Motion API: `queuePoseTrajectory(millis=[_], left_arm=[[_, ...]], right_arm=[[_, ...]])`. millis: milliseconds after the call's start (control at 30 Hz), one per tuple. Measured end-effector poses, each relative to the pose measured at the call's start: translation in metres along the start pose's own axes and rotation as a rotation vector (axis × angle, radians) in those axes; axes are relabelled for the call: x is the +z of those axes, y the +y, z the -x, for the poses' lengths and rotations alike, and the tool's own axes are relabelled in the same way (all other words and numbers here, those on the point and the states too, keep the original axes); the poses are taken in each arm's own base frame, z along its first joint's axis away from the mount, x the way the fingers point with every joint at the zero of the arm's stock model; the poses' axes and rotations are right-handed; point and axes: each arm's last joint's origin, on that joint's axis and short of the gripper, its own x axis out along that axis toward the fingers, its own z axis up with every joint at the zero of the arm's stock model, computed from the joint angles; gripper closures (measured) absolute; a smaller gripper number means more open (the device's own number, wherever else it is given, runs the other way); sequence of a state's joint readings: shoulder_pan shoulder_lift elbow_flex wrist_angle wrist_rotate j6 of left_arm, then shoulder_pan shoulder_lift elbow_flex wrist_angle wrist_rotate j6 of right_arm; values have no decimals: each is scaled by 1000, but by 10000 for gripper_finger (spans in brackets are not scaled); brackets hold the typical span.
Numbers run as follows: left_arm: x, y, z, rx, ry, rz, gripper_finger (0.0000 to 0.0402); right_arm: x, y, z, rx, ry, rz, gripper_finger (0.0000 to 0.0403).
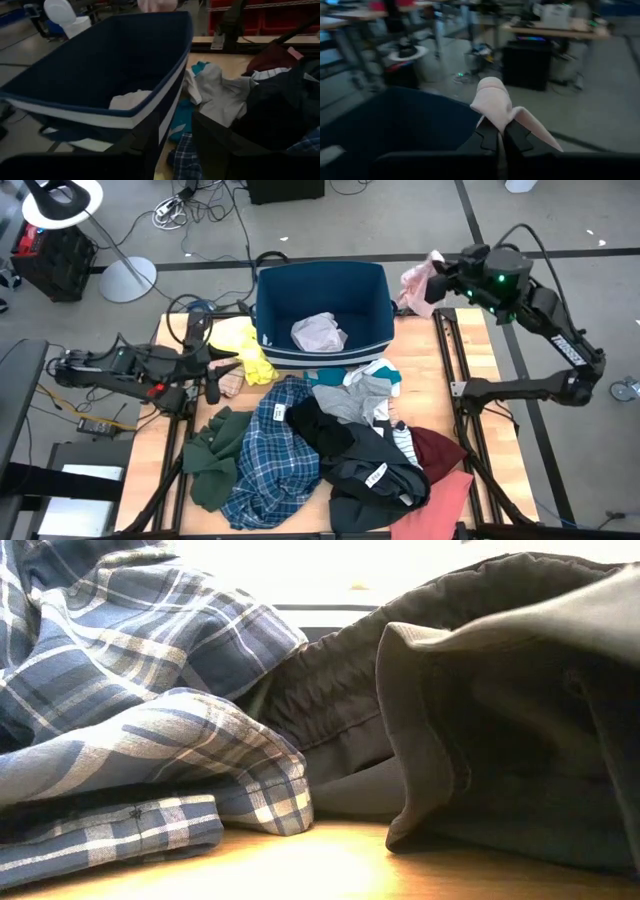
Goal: Sort clothes
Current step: Put the pink underwear into the laundry organizer, then put the yellow shirt into the laundry organizer
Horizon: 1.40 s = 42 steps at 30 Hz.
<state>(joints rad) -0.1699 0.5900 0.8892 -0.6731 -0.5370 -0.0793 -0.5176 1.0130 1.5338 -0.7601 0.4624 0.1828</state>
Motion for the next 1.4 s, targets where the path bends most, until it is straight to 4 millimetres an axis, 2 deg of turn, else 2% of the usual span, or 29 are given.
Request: queuePoseTrajectory(millis=[133, 233, 433, 600, 833, 1100, 1300, 1400], left_arm=[[1, 4, 6, 38, 35, -7, 280], [-1, 6, 7, 58, 65, -10, 280], [-4, 8, 9, 92, 90, 22, 280], [-6, 8, 9, 96, 113, 31, 280], [-8, 8, 9, 99, 127, 40, 280], [-9, 8, 9, 99, 133, 68, 280], [-9, 4, 5, 44, 163, 86, 280], [-9, 0, 0, 4, 194, 79, 280]], right_arm=[[22, 26, -13, 148, -38, 33, 403], [31, 48, -30, 205, -33, 76, 403], [37, 87, -69, 307, 2, 151, 403], [36, 109, -96, 386, 41, 155, 399], [17, 123, -123, 374, 133, 214, 389], [-13, 132, -149, 359, 322, 282, 311], [-23, 129, -152, 346, 413, 310, 249], [-23, 123, -147, 330, 442, 324, 227]])
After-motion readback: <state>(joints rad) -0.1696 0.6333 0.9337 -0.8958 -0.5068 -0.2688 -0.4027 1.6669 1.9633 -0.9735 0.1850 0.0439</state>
